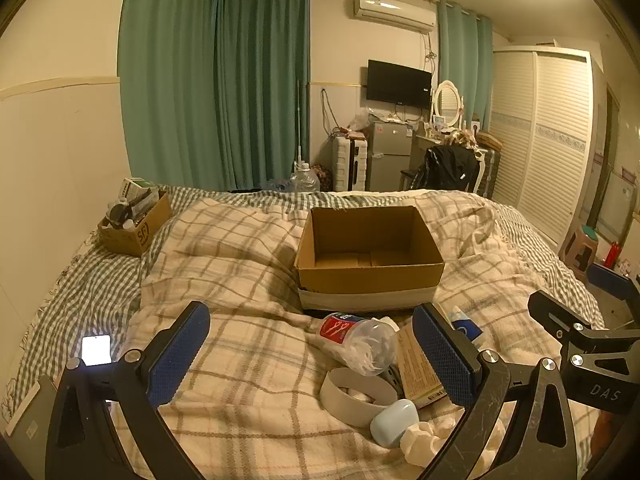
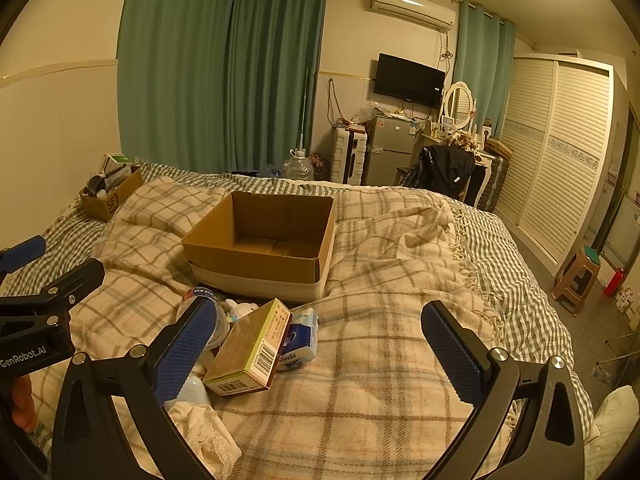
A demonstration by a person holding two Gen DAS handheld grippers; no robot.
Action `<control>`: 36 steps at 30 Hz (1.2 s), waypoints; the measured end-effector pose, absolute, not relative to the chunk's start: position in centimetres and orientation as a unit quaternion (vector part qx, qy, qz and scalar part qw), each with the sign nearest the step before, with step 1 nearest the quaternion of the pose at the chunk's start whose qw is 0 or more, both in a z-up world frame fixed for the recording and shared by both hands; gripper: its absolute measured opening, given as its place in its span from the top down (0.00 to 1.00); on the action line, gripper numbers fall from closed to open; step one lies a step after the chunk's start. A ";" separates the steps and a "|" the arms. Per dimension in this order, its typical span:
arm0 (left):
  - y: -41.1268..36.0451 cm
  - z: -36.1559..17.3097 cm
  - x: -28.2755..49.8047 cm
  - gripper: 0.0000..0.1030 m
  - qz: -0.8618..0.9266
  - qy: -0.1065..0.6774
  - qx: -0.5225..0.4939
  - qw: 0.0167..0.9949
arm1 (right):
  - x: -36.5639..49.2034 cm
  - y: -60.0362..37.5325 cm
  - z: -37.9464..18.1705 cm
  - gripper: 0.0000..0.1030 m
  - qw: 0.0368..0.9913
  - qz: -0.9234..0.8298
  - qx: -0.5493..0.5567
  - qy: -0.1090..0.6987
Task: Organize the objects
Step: 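Grasp the white lace cloth with the right gripper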
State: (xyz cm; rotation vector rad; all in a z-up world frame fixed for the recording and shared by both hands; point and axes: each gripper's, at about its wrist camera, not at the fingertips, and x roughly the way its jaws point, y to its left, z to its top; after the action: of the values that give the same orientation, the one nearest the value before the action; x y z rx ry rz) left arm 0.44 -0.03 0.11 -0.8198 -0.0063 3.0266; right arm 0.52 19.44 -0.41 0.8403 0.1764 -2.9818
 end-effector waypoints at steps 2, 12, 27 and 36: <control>0.0 0.1 0.5 0.00 0.965 -0.001 -0.262 0.004 | 0.6 19.4 -0.5 0.00 0.020 -0.961 0.271 0.057; 0.0 -0.1 0.6 0.00 0.965 0.001 -0.263 0.003 | 0.6 19.3 -0.6 0.00 0.021 -0.960 0.272 0.058; 0.1 0.0 0.9 0.00 0.963 -0.001 -0.269 0.011 | 1.1 18.7 -0.3 0.00 0.024 -0.961 0.267 0.061; 0.0 0.8 1.6 0.00 0.963 -0.001 -0.269 0.013 | 1.7 18.4 0.6 0.00 0.028 -0.964 0.258 0.063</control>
State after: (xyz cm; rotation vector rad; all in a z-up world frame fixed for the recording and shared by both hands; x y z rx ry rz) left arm 1.60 -0.01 0.76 -0.8368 -0.0045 3.0013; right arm 1.68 18.37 0.57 0.7950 0.1950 -2.9746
